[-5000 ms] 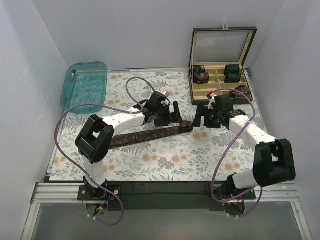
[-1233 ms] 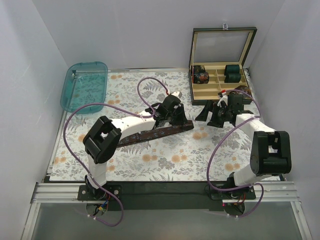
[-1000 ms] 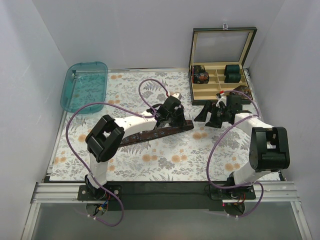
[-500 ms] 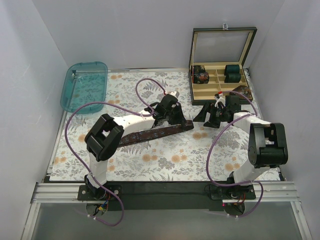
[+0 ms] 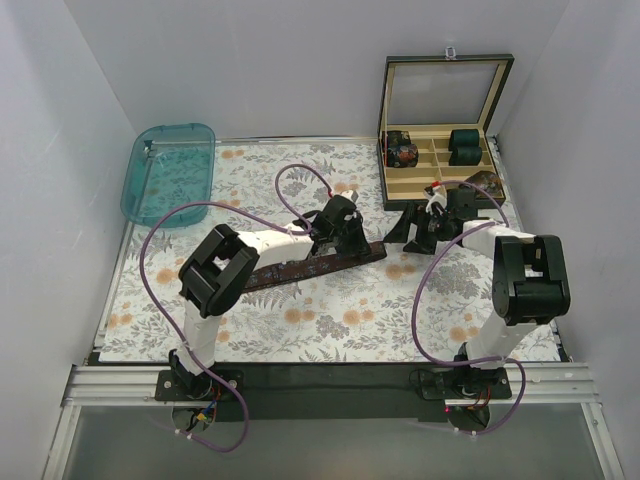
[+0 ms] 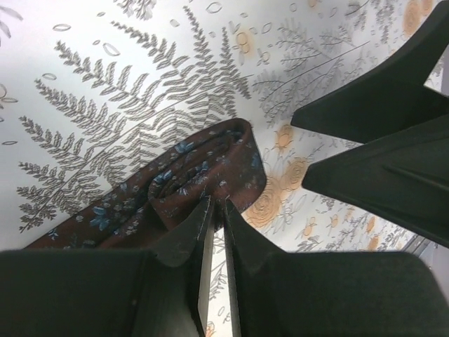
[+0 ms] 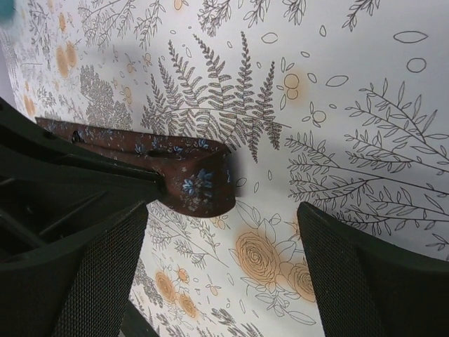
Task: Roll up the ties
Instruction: Roll the tie
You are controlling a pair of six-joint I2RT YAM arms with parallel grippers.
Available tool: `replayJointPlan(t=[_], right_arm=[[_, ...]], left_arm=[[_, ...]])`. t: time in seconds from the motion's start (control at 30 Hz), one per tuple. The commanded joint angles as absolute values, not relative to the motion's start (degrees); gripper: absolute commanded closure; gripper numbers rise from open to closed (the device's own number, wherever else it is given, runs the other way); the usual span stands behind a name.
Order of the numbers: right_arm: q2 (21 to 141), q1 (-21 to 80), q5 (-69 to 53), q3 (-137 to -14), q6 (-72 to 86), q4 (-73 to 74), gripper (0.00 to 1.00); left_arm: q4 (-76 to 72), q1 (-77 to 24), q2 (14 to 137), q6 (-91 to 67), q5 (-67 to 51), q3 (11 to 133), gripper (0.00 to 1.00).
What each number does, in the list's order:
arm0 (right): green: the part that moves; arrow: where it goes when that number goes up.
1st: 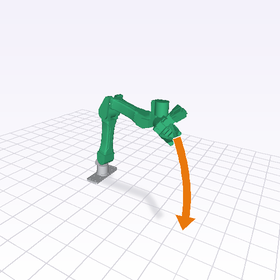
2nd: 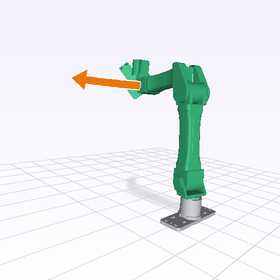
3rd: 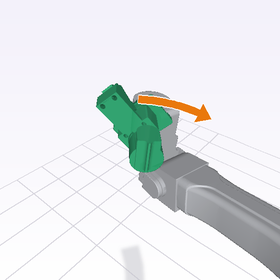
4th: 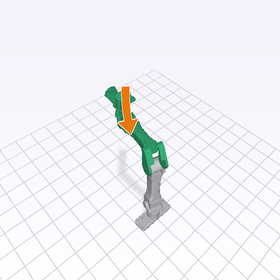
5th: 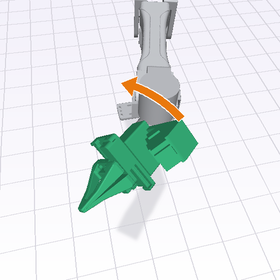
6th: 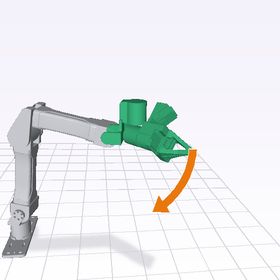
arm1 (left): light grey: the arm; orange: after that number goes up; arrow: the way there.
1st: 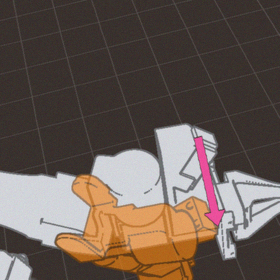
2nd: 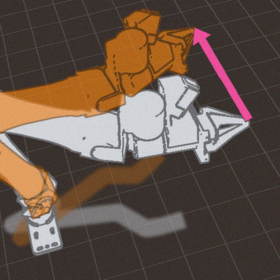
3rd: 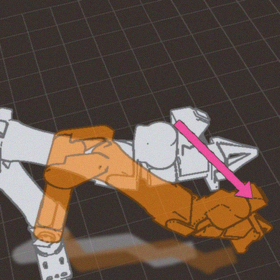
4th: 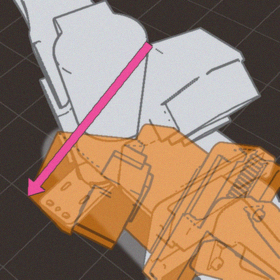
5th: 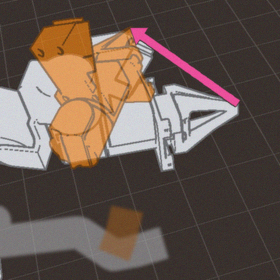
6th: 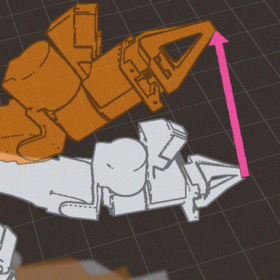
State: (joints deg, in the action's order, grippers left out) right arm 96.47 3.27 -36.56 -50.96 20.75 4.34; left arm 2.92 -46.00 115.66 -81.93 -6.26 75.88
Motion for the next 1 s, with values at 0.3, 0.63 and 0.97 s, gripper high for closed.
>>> replayJointPlan(t=[0.3, 0.63, 0.97], right_arm=[[102.56, 6.41, -41.83, -54.4, 18.02, 2.29, 0.27], [108.45, 8.79, -46.84, -55.02, 16.79, 0.53, 0.33], [113.38, 10.99, -48.69, -53.18, 16.35, -4.74, 0.44]], left_arm=[[0.71, -43.77, 115.14, -83.32, -7.56, 70.41, 0.89], [-2.02, -41.84, 114.7, -85.08, -10.98, 66.54, 0.89], [-4.57, -40.08, 114.7, -87.1, -14.32, 63.2, 0.9]])
